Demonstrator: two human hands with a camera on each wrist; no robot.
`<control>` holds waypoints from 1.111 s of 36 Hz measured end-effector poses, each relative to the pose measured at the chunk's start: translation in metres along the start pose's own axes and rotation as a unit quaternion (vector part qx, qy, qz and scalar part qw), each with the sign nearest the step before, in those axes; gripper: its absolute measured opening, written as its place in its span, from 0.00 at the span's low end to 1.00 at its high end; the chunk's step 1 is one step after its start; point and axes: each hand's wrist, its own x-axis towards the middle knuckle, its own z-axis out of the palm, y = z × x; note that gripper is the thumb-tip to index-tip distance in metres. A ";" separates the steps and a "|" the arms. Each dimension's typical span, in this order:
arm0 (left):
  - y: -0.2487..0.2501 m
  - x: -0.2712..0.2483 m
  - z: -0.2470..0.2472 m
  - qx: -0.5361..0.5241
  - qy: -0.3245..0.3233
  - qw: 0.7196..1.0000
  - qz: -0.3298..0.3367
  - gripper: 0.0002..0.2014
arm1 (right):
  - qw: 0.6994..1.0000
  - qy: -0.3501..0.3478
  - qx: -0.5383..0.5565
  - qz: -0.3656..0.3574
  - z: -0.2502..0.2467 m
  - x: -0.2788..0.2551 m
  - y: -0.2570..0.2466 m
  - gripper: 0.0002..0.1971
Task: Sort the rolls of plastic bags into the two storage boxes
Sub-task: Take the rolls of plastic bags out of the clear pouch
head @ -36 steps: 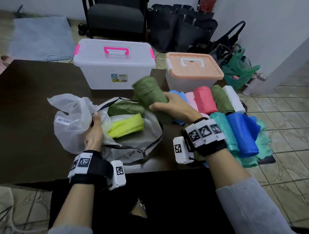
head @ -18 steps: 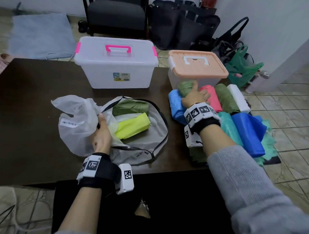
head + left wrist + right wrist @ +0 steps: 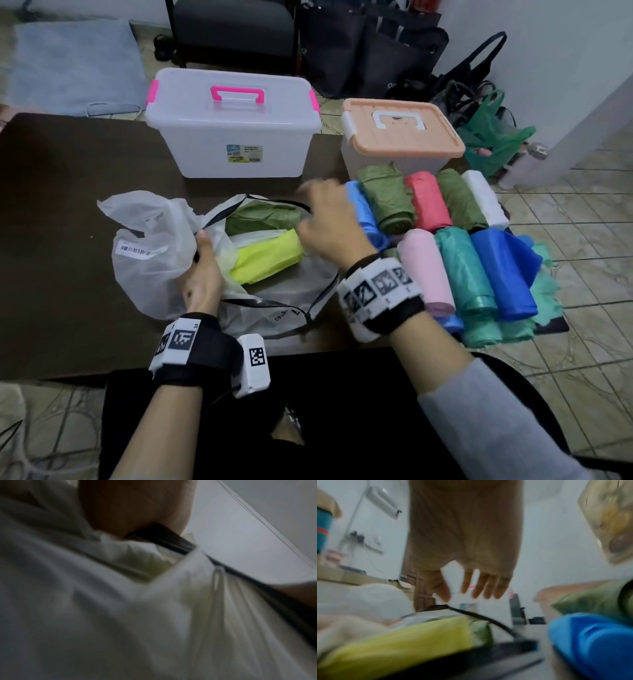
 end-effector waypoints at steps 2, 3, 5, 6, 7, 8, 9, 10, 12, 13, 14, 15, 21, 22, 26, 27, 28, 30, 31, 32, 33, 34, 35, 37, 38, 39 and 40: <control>0.001 -0.001 0.000 0.005 0.001 1.000 0.000 0.33 | 0.985 -0.133 0.037 -0.100 0.009 -0.013 -0.015 0.27; 0.001 -0.002 0.000 0.011 0.000 1.000 -0.002 0.33 | 0.976 -0.172 0.021 -0.131 0.015 -0.018 -0.018 0.26; 0.002 -0.004 -0.001 0.016 -0.001 1.000 -0.008 0.34 | 0.967 -0.188 -0.036 -0.169 0.026 -0.021 -0.021 0.28; 0.002 -0.004 -0.001 0.015 -0.002 1.000 -0.010 0.34 | 0.965 -0.182 -0.062 -0.177 0.029 -0.021 -0.021 0.30; 0.002 -0.005 0.000 0.013 -0.006 1.000 -0.013 0.34 | 0.964 -0.174 -0.086 -0.184 0.032 -0.020 -0.021 0.31; 0.003 -0.007 -0.001 0.013 -0.012 1.000 -0.019 0.35 | 0.961 -0.165 -0.111 -0.192 0.033 -0.018 -0.022 0.33; 0.003 -0.009 -0.001 0.015 -0.019 0.999 -0.026 0.35 | 0.958 -0.158 -0.136 -0.198 0.034 -0.017 -0.022 0.35; 0.003 -0.010 -0.001 0.015 -0.027 0.999 -0.032 0.36 | 0.955 -0.150 -0.159 -0.202 0.035 -0.017 -0.024 0.35; 0.003 -0.011 0.000 0.015 -0.032 0.999 -0.030 0.36 | 0.950 -0.137 -0.190 -0.205 0.037 -0.017 -0.028 0.35; 0.003 -0.012 0.000 0.019 -0.034 0.999 -0.027 0.36 | 0.949 -0.133 -0.198 -0.205 0.038 -0.017 -0.029 0.34; 0.003 -0.012 0.000 0.021 -0.037 0.999 -0.027 0.36 | 0.949 -0.131 -0.201 -0.205 0.040 -0.017 -0.031 0.34; 0.004 -0.013 0.000 0.022 -0.037 0.999 -0.028 0.36 | 0.950 -0.131 -0.199 -0.204 0.041 -0.017 -0.031 0.34; 0.003 -0.014 -0.002 0.007 -0.031 0.999 -0.029 0.36 | 0.958 -0.177 -0.143 -0.173 0.045 -0.021 -0.024 0.33; 0.003 -0.013 -0.002 0.008 -0.028 0.999 -0.026 0.37 | 0.961 -0.181 -0.125 -0.167 0.045 -0.022 -0.021 0.32; 0.000 -0.011 0.000 0.015 -0.031 0.999 -0.016 0.35 | 0.967 -0.192 -0.081 -0.148 0.038 -0.025 -0.006 0.30; 0.000 -0.010 0.002 0.015 -0.029 0.999 -0.011 0.35 | 0.971 -0.188 -0.064 -0.137 0.034 -0.026 -0.001 0.30; 0.000 -0.012 0.002 0.018 -0.030 0.999 -0.013 0.35 | 0.975 -0.178 -0.040 -0.123 0.029 -0.028 0.003 0.29; 0.001 -0.014 0.003 0.024 -0.028 0.999 -0.016 0.35 | 0.985 -0.150 0.036 -0.078 0.014 -0.031 0.013 0.28; 0.001 -0.013 0.003 0.026 -0.025 0.999 -0.012 0.35 | 0.987 -0.126 0.085 -0.051 0.006 -0.033 0.018 0.28; 0.000 -0.013 0.004 0.029 -0.024 0.999 -0.010 0.35 | 0.987 -0.093 0.130 -0.025 -0.004 -0.035 0.024 0.27; 0.000 -0.012 0.004 0.031 -0.024 0.999 -0.004 0.35 | 0.984 -0.059 0.167 0.006 -0.013 -0.036 0.030 0.26; 0.000 -0.011 0.004 0.033 -0.026 0.999 -0.003 0.35 | 0.980 -0.022 0.195 0.035 -0.023 -0.039 0.036 0.24; 0.000 -0.011 0.004 0.034 -0.024 0.999 -0.002 0.34 | 0.974 0.014 0.216 0.061 -0.033 -0.040 0.044 0.21; -0.002 -0.007 0.003 0.042 -0.022 0.999 0.007 0.34 | 0.962 0.080 0.240 0.103 -0.054 -0.044 0.063 0.12; -0.003 -0.005 0.003 0.049 -0.023 0.998 0.013 0.34 | 0.957 0.109 0.237 0.126 -0.063 -0.046 0.075 0.11; -0.004 -0.004 0.002 0.052 -0.023 0.998 0.019 0.34 | 0.953 0.135 0.227 0.149 -0.072 -0.048 0.088 0.13; -0.006 -0.001 0.002 0.058 -0.022 0.998 0.023 0.34 | 0.949 0.158 0.211 0.174 -0.080 -0.051 0.102 0.17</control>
